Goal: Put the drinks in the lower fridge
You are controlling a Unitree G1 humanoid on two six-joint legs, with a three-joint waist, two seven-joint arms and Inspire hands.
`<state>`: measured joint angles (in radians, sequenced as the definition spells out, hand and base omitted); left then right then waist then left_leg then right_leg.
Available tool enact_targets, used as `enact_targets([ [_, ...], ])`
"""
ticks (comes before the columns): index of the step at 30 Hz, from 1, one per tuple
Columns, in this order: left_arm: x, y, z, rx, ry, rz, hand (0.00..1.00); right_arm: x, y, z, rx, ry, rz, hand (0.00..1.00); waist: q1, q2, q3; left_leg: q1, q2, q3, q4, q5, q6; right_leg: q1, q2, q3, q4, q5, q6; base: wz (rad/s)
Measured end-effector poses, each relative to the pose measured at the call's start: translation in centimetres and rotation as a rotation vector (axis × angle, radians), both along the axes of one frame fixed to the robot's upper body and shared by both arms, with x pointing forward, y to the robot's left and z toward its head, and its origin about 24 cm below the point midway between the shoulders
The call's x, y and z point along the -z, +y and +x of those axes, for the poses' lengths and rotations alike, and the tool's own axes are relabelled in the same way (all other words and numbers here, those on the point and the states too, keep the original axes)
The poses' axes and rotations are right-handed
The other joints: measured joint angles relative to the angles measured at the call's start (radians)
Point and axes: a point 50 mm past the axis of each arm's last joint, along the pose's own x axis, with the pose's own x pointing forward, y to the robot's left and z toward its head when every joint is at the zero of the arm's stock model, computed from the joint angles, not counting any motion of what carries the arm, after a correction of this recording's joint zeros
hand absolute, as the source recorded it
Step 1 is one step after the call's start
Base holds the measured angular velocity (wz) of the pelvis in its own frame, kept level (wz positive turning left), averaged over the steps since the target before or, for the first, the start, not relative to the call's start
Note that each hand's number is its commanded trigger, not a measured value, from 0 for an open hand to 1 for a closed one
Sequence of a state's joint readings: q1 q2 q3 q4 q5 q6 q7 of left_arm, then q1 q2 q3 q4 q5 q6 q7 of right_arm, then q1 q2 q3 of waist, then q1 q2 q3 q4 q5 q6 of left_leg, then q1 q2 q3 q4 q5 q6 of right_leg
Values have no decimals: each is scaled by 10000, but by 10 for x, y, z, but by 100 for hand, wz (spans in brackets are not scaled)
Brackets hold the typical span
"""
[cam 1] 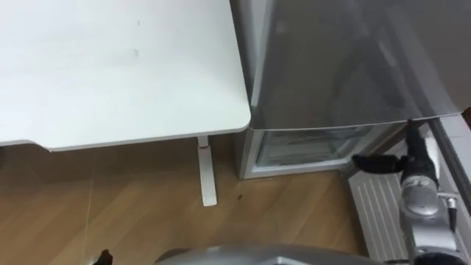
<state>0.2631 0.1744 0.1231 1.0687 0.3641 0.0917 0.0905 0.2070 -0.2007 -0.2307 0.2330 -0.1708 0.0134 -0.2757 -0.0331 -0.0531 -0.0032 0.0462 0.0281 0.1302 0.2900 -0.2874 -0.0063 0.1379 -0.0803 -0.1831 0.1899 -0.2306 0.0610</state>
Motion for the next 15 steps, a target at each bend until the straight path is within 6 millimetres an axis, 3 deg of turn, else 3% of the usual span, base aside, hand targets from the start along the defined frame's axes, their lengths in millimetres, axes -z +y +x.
enact_targets([
  [3, -2, 2, -8, -125, -60, 123, 0, -25, -8, 0, 808, -1458, -782, 0, -115, -74, -2, 75, -9, 25, -43, 6, 1, -32, -1, 135, -31, 2, 3, -5],
  [6, -3, 3, -11, -114, -109, 157, 0, -36, -11, -1, 1362, -2151, -1201, 0, -164, -93, -18, 206, -17, 93, -187, 10, 0, -40, 1, 198, -30, 7, 12, -9],
  [15, -4, 3, -12, -77, -148, 173, 0, -46, -24, -10, 2668, -2805, -1790, 0, -344, -109, -24, 198, -26, 64, -221, 47, -1, 55, -1, 167, -47, 20, 24, 0],
])
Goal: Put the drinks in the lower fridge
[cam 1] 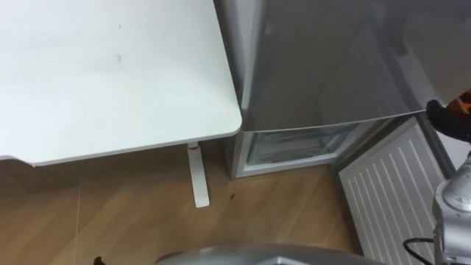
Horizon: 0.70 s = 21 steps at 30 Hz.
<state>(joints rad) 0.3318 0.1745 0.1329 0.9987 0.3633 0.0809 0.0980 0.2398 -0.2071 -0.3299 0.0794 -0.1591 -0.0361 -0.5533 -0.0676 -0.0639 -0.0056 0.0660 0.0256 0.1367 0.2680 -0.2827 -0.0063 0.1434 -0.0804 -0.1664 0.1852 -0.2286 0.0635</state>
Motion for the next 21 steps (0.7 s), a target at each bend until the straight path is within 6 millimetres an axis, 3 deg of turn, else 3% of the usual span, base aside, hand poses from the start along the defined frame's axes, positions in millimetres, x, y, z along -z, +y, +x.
enact_targets([
  [7, -1, 3, -3, -241, 105, 113, 0, 19, -26, -16, 1737, 311, 1032, 0, -128, -68, 38, -31, 0, -24, 9, 58, -8, -7, -2, -25, 3, 6, -9, 1],
  [13, -4, 8, -2, -529, -5, 47, 0, 20, -69, -23, 3355, 353, 1990, 0, -137, -108, 41, -79, -10, -167, -27, 80, -5, 14, -4, -106, 28, 19, -31, 5],
  [21, -9, 19, -10, -1252, 16, 266, 0, 20, -116, -31, 5289, 783, 3042, 0, -118, -522, 34, -186, -38, -402, -107, 251, -36, -17, 5, -261, 22, 41, -62, 8],
])
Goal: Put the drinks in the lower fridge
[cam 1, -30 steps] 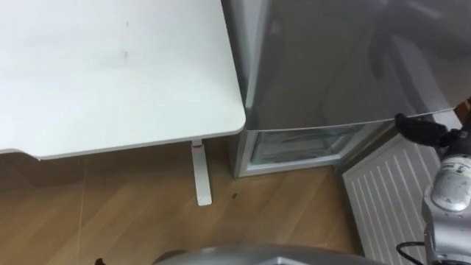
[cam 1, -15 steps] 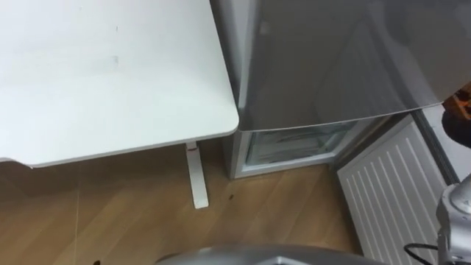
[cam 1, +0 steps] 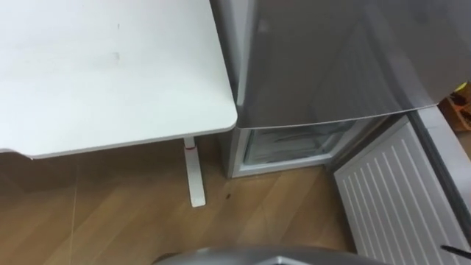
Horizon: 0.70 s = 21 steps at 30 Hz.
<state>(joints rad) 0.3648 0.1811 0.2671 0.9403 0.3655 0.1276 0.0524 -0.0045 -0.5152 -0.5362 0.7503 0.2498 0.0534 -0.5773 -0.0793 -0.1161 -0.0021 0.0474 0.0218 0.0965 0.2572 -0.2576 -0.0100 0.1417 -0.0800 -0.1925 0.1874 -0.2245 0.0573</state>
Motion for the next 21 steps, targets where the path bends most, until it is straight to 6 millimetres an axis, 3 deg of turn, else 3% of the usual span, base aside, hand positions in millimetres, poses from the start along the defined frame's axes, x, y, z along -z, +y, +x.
enact_targets([
  [3, -2, 6, -3, -381, 112, 129, 0, -2, -15, -7, 618, -40, 625, 0, -15, -137, -13, -152, -12, -155, 121, 0, 0, -43, 7, -49, -5, 2, -4, 14],
  [9, -9, 21, -5, -420, 224, 423, 0, -1, -35, -27, 1553, -58, 2003, 0, -16, -212, -15, -215, -27, -344, 183, 2, -4, 23, 20, -113, -16, 4, -8, 10],
  [13, -11, 25, -5, -483, 208, 385, 0, 7, -37, -38, 1604, 347, 2742, 0, -8, -210, -16, -192, -23, -339, 222, 6, -12, 50, 42, -29, -20, 9, -15, 1],
  [16, -14, 31, -5, -450, 222, 454, 0, 13, -37, -48, 1612, 497, 3344, 0, -193, -222, -5, -323, -25, -542, 463, -1, -18, 48, 70, -97, -30, 20, -34, 17],
  [21, -17, 36, -2, -500, 97, 506, 0, 10, -42, -52, 1512, 420, 3682, 0, -259, 2, -2, -408, 7, -585, 493, 15, -44, 11, 128, 20, -34, 66, -110, -1],
])
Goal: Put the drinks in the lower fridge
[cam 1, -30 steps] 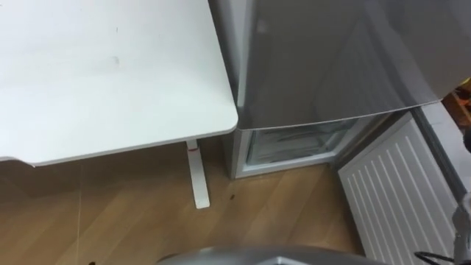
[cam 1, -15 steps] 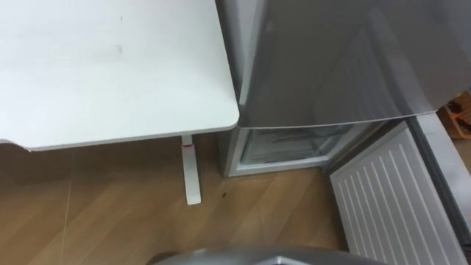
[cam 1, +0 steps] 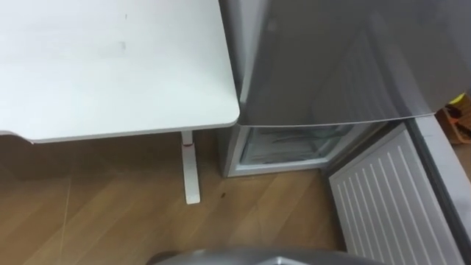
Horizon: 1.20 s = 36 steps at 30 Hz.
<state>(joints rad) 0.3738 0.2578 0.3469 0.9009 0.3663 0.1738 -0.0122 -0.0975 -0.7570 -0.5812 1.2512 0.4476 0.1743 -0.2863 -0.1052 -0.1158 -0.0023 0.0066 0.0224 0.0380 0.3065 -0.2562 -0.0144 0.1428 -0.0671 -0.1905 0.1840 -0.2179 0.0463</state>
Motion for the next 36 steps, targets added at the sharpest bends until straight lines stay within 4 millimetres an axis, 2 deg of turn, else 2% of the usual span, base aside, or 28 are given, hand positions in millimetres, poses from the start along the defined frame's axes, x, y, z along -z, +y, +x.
enact_targets([
  [5, 0, 1, -1, -69, 68, -15, 0, 3, 2, -1, 148, -128, 417, 0, 9, 183, -3, 51, 31, 75, -8, 72, -17, -7, 28, 120, -50, 24, -41, -5],
  [11, -5, 10, -1, -242, 28, 215, 0, 5, 2, -6, 242, -219, 562, 0, 62, 251, -22, 18, 29, 94, -3, 93, -13, -58, 54, 251, -162, 35, -58, -1],
  [16, -5, 11, 15, 48, -262, 211, 0, 7, 5, -4, 367, -522, 738, 0, 63, 441, -77, -168, 32, 12, 31, 92, -14, -133, 82, 187, -155, 68, -70, 4],
  [18, -4, 8, 18, 338, -248, 132, 0, 8, 6, -2, 395, -638, 838, 0, 67, 571, -68, -199, 42, 18, 16, 94, -16, -174, 91, 188, -153, 71, -74, 0],
  [24, -1, 3, 18, 722, -60, -392, 0, 27, 21, -5, 6, -276, 1384, 0, 183, 637, -52, -288, 73, 55, 95, 84, -34, -267, 111, 239, -155, 74, -80, -1],
  [28, -4, 8, 17, 774, 6, -302, 0, 29, 21, -8, -97, -196, 1441, 0, 242, 737, -57, -539, 188, 39, 299, 21, -72, -457, 210, 241, -131, 138, -163, 0],
  [29, -5, 9, 18, 800, 19, -347, 0, 28, 21, -8, -141, -125, 1409, 0, 237, 757, -38, -659, 212, 7, 327, 11, -86, -494, 236, 218, -133, 151, -181, 3],
  [30, -5, 11, 19, 839, -10, -346, 0, 28, 20, -8, -212, -60, 1343, 0, 239, 796, -56, -758, 248, -9, 388, -7, -101, -556, 267, 205, -117, 168, -203, 3],
  [36, -8, 15, 21, 935, -12, -430, 0, 28, 20, -8, -471, 173, 1171, 0, 245, 1014, -38, -906, 320, -13, 423, 9, -136, -676, 340, 219, -155, 210, -243, 0],
])
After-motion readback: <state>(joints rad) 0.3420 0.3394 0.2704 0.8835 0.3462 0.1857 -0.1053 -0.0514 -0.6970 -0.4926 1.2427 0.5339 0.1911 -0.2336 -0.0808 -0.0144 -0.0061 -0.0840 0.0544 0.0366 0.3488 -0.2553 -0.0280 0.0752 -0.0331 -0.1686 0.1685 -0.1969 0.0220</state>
